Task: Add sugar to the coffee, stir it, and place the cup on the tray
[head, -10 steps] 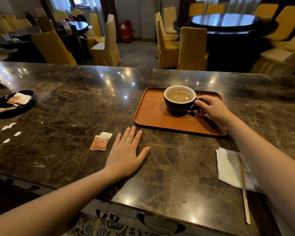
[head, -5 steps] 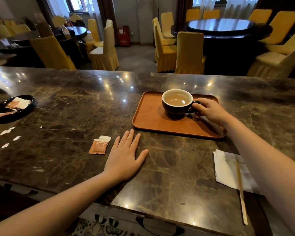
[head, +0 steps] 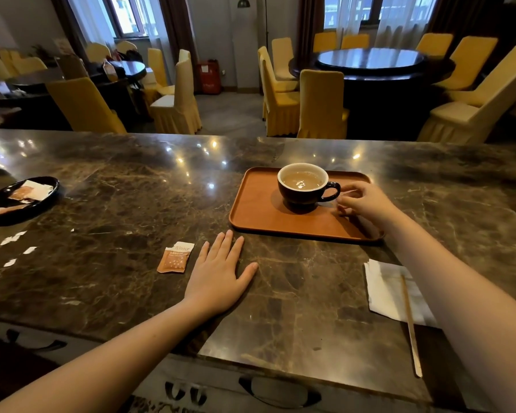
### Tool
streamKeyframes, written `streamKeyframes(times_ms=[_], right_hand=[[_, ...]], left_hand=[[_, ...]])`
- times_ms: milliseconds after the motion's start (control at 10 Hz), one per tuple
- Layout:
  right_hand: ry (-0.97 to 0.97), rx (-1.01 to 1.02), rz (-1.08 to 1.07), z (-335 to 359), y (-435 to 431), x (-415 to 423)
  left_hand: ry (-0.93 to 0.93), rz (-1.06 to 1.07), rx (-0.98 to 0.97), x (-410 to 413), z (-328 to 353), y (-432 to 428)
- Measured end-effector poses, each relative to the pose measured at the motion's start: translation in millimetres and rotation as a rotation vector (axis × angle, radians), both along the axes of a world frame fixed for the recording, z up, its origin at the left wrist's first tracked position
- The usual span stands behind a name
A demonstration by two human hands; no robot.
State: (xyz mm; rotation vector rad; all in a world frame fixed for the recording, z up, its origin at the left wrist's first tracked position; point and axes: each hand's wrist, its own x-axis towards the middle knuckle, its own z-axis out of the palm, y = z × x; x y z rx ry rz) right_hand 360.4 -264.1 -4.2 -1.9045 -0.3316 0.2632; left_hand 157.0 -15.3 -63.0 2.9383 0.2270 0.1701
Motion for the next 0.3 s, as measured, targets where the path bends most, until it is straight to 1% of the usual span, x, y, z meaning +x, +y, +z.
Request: streamKeyframes(times_ms=[100, 200, 300], right_hand=[[-0.145, -0.108, -0.082, 5.4, -10.8, -18.1], [-0.230, -0.194, -0.004, 14.9, -21.9, -46.2], [-0.324, -0.276, 0.078, 38.7, -40.6, -89.9]], left_hand=[[0.006, -0.002, -0.006, -0.4, -0.5, 0.1], [0.014, -0.007, -0.043, 2.2, 3.1, 1.6], [-0.015, 0.000, -0.123, 1.2, 8.5, 2.2]])
